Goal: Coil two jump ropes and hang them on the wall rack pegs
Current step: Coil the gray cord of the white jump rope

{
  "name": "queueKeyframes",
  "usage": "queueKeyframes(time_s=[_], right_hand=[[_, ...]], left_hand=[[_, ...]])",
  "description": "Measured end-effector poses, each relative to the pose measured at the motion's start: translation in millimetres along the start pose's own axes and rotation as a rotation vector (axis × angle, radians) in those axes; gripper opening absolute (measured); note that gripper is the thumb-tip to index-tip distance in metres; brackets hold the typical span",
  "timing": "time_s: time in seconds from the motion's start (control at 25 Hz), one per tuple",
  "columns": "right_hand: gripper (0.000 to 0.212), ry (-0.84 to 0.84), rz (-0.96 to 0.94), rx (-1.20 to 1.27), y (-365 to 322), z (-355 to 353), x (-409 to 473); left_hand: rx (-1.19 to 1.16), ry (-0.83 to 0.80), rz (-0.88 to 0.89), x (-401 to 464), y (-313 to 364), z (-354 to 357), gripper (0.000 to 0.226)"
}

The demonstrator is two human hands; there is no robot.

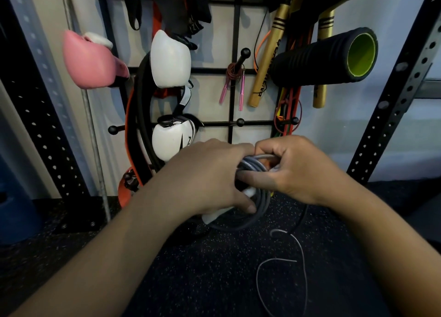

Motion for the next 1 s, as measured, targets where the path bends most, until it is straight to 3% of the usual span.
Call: queueKeyframes(time_s=[0.08,0.16,0.28,0.4,0.52,0.6,0.68,0.76,0.84,1.0], right_hand=[[0.026,-0.011,0.000,-0.010,1.3,-2.7,0.8],[0.031,-0.040,-0.015,-0.019,3.1,-3.8,0.1],[0.048,-0.090,-0.046,0.022,0.1,-3.7,-2.4],[0.057,0.049,0.024,0.280,8.7,-25.7,-2.4],[0.052,0.209,0.145,0.537,33.7,-41.3,-5.9],[0.054,0.179,0.172,0.620,39.6,-24.8,-6.5],[0.069,0.110,0.144,0.690,30.5,4.6,-6.2],[0.081,0.107,0.138,0.746,14.9,27.7,-6.7],[0.078,0.213,0.187,0.715,6.5,36.8,-6.4],[0.049,0.358,0.223,0.607,7.6,32.3,-4.5]], left_hand=[[-0.112,-0.011,0.028,3.9,0.3,7.2,0.067],[-0.343,-0.073,0.033,8.0,-4.3,12.8,0.049],[-0.451,-0.125,0.074,13.0,-11.1,17.1,0.027],[-0.618,-0.134,0.135,10.8,-22.1,7.5,0.022],[-1.117,-0.014,0.095,11.2,-40.7,-4.8,0.024],[-1.443,0.114,0.040,16.0,-43.3,-2.9,0.029],[-1.629,0.252,-0.105,22.2,-40.2,9.9,0.042],[-1.663,0.381,-0.303,22.4,-36.8,23.9,0.050],[-1.635,0.473,-0.406,18.1,-33.5,32.8,0.042],[-1.565,0.487,-0.361,10.8,-28.4,36.2,0.027]])
Point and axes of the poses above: each hand's wrist, its own x-axis towards the middle knuckle, its own z-axis out of the palm, y = z × x, the point moved 5 cm from there along x, towards the middle knuckle, and after that the axes turned 4 degrees about -z, right-handed, at the moved point
